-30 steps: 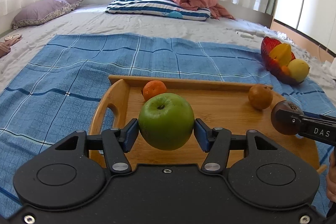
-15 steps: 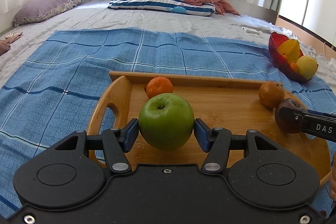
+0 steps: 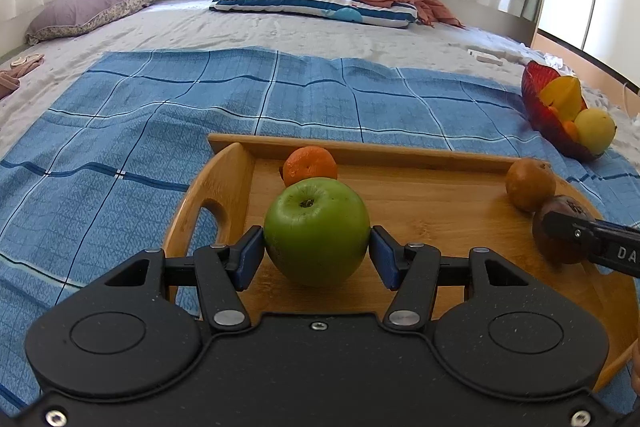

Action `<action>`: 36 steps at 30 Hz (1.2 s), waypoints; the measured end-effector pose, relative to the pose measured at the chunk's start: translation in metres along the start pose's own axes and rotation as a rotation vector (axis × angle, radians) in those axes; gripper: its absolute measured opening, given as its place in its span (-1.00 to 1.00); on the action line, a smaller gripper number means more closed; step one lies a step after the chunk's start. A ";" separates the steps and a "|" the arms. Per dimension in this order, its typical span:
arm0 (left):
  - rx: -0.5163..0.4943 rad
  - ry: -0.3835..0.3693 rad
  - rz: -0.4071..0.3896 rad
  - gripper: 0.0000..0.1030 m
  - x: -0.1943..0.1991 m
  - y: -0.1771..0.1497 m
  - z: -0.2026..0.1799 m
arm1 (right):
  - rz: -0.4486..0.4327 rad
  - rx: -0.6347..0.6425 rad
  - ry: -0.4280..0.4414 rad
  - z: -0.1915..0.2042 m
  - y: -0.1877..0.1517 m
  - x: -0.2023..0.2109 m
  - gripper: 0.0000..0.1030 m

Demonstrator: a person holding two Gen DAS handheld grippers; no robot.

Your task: Organize fruits

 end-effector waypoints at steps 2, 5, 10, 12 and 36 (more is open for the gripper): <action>0.008 0.002 0.001 0.07 -0.002 0.001 0.001 | 0.001 -0.004 0.001 0.000 0.000 0.000 0.26; -0.001 0.004 -0.001 0.07 -0.003 0.002 0.001 | 0.003 -0.009 0.003 -0.001 0.000 0.000 0.26; -0.008 0.012 -0.004 0.07 -0.005 0.002 0.000 | 0.006 -0.007 0.003 -0.002 0.000 0.000 0.27; -0.009 0.017 -0.004 0.10 -0.005 0.001 -0.002 | 0.010 -0.006 0.003 -0.001 0.001 0.000 0.27; -0.018 0.017 0.011 0.66 0.005 -0.008 -0.001 | 0.025 -0.004 0.003 -0.002 0.002 0.005 0.55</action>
Point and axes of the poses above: each gripper's, at about its wrist camera, not at the fingertips, and x roughly against the way its jaws point, z to its left, y to its top, the point moved 5 cm from there along -x, roughly the way its jaws point, and after that the axes turned 14 degrees about -z, right-handed, at the moved point
